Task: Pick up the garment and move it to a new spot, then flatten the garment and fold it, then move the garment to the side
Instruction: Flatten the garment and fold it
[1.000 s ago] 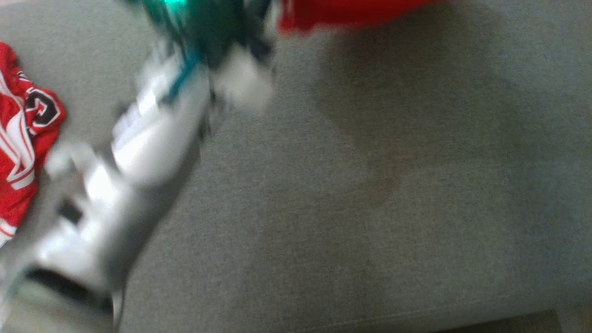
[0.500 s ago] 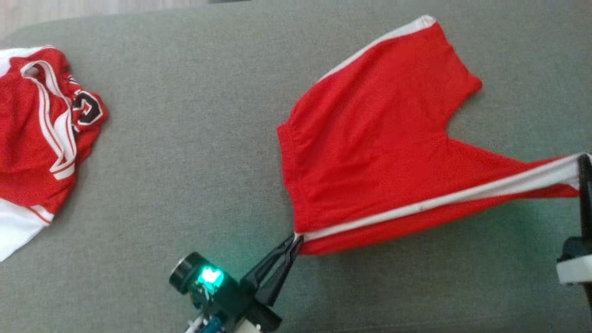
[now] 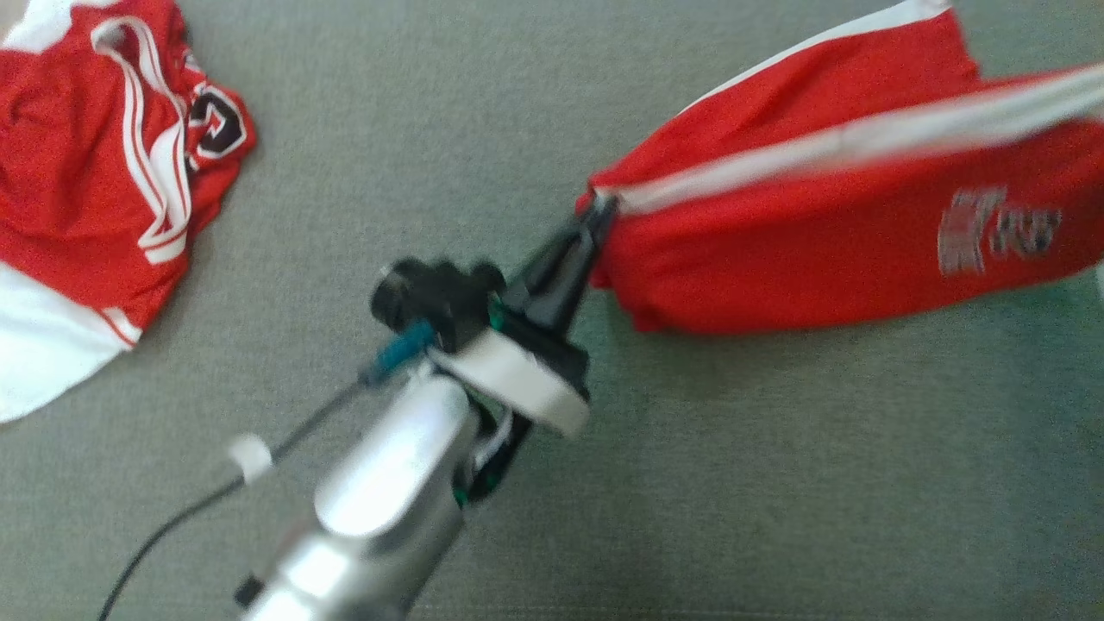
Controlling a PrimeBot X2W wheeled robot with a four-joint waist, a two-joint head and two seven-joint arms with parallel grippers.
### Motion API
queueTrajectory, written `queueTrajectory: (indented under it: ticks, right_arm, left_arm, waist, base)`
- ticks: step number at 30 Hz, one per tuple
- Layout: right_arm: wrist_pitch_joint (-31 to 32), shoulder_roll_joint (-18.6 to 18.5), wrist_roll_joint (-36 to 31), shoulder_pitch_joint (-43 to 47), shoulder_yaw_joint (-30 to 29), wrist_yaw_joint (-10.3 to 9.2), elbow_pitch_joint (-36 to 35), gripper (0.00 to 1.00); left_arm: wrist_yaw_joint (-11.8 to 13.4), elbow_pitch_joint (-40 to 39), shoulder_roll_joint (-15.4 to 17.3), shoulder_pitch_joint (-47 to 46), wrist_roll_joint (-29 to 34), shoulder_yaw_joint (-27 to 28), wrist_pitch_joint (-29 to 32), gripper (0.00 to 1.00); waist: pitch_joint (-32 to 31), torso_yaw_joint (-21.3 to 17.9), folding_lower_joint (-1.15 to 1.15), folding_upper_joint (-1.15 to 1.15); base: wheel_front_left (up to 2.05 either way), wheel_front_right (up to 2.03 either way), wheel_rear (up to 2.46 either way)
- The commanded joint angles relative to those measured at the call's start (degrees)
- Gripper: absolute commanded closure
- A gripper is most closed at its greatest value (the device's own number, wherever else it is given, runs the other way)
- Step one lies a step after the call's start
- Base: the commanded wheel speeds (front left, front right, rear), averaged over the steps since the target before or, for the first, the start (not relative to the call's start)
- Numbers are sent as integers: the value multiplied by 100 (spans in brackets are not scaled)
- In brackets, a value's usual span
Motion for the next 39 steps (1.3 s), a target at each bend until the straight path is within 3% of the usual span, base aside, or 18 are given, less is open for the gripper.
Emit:
queueTrajectory:
  ticks: [1, 7, 14, 15, 16, 17, 18, 19, 25, 30, 35, 36, 37, 38, 39]
  right_arm:
    - [-26, -167, 32, -84, 103, 37, -111, 100]
    - [-193, -352, 167, -1499, 961, 37, 1337, 100]
    - [-678, -328, 348, -2591, 1671, 37, 2818, 100]
    - [-765, -305, 384, -2703, 1765, 37, 2981, 87]
    - [-857, -284, 420, -2800, 1856, 37, 3128, 62]
    - [-950, -265, 452, -2884, 1925, 37, 3267, 0]
    - [-1043, -240, 502, -2947, 1989, 37, 3389, 0]
    - [-1127, -213, 573, -2993, 2042, 37, 3497, 0]
    - [-1305, -193, 1134, -2891, 2324, 37, 3990, 0]
    - [-904, -303, 1825, -2488, 2614, 37, 4238, 0]
    - [-332, -490, 2445, -2067, 2796, 37, 4431, 0]
    - [-232, -515, 2561, -1994, 2818, 37, 4457, 7]
    - [-151, -530, 2697, -1922, 2824, 37, 4468, 42]
    - [-94, -540, 2852, -1855, 2819, 37, 4456, 100]
    - [-50, -544, 3015, -1788, 2819, 37, 4418, 100]
  left_arm:
    - [-13, -92, 61, -119, -54, 208, 8, 100]
    - [-141, 852, -33, -1096, -665, 58, 179, 100]
    - [-205, 1311, -37, -1819, -1280, -523, 45, 100]
    - [-209, 1359, -38, -1893, -1355, -586, -29, 100]
    - [-210, 1410, -38, -1956, -1424, -645, -101, 100]
    - [-200, 1471, -38, -2009, -1479, -712, -156, 95]
    - [-150, 1542, -38, -2057, -1504, -780, -207, 39]
    - [-76, 1599, -38, -2091, -1515, -829, -275, 0]
    - [543, 1779, -38, -1917, -1105, -928, -521, 0]
    - [1109, 943, 27, -1035, -230, -308, -529, 0]
    - [1409, -43, 158, 120, 546, 181, -530, 0]
    - [1449, -221, 170, 323, 666, 262, -530, 0]
    - [1489, -401, 173, 517, 770, 350, -530, 0]
    - [1529, -578, 172, 695, 873, 433, -530, 0]
    - [1567, -744, 166, 870, 961, 515, -530, 0]
  waist:
    - [235, 181, -1, 0]
    - [649, 311, -1, 0]
    - [989, 411, -1, 0]
    - [1016, 418, -1, 0]
    - [1034, 427, -1, 0]
    - [1044, 435, -1, 0]
    - [1047, 443, -1, 0]
    - [1042, 448, -1, 0]
    - [770, 450, -1, 0]
    - [429, 526, -1, 0]
    - [127, 737, -1, 0]
    - [78, 788, -1, 0]
    - [30, 841, -1, 0]
    - [-18, 884, -1, 0]
    - [-70, 918, -1, 0]
  base:
    - [0, 0, 0]
    - [0, 0, 0]
    - [0, 0, 0]
    - [0, 0, 0]
    - [0, 0, 0]
    - [0, 0, 0]
    - [0, 0, 0]
    - [0, 0, 0]
    - [0, 0, 0]
    - [0, 0, 0]
    - [0, 0, 0]
    - [0, 0, 0]
    - [0, 0, 0]
    - [0, 0, 0]
    - [0, 0, 0]
